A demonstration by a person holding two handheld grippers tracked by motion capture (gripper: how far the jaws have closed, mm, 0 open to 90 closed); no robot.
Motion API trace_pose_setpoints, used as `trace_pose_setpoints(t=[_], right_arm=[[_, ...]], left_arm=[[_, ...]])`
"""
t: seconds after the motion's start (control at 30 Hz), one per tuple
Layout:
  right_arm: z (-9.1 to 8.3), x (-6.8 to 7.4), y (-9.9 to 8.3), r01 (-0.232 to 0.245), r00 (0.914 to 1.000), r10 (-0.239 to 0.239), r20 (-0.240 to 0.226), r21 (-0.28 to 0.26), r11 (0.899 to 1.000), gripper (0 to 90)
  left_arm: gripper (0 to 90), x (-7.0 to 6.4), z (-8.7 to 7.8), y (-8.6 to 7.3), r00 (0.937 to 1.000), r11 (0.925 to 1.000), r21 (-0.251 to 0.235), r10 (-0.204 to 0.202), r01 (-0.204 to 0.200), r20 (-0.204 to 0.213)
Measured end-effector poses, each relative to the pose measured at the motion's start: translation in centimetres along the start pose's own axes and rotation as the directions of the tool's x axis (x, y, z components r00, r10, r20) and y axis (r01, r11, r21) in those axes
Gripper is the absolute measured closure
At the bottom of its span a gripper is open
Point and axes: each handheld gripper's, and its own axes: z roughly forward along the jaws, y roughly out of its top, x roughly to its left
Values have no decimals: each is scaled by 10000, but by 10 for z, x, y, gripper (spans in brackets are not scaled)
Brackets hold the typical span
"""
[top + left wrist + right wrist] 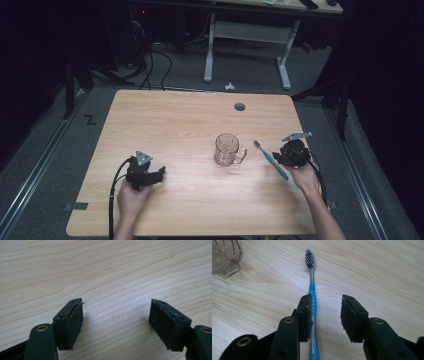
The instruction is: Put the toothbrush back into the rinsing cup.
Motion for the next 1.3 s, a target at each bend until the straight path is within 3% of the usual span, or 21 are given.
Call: trace_pose_setpoints(t=[0.4,0.57,0.67,1.0,1.17,1.3], right_arm=[[12,1,16,115,9988,-85,-475,634,9979,595],[23,3,26,339,9966,-227,-789,1439,9890,577],[25,4,29,372,9965,-248,-797,1586,9866,570],[40,8,45,773,9958,-608,-680,2748,9584,623],[42,11,49,778,9955,-577,-748,3041,9495,641],[45,14,52,1052,9930,-817,-851,3253,9397,669]], left_arm=[[280,0,0,0,10000,10000,-1,-8,8,0],[279,0,0,0,10000,10000,-17,-13,13,-5],[280,0,0,0,10000,10000,-11,-20,20,10],[279,1,0,0,10000,10000,-21,-48,48,38],[278,1,0,0,10000,10000,-29,-64,65,60],[278,1,0,0,10000,10000,-28,-60,60,54]])
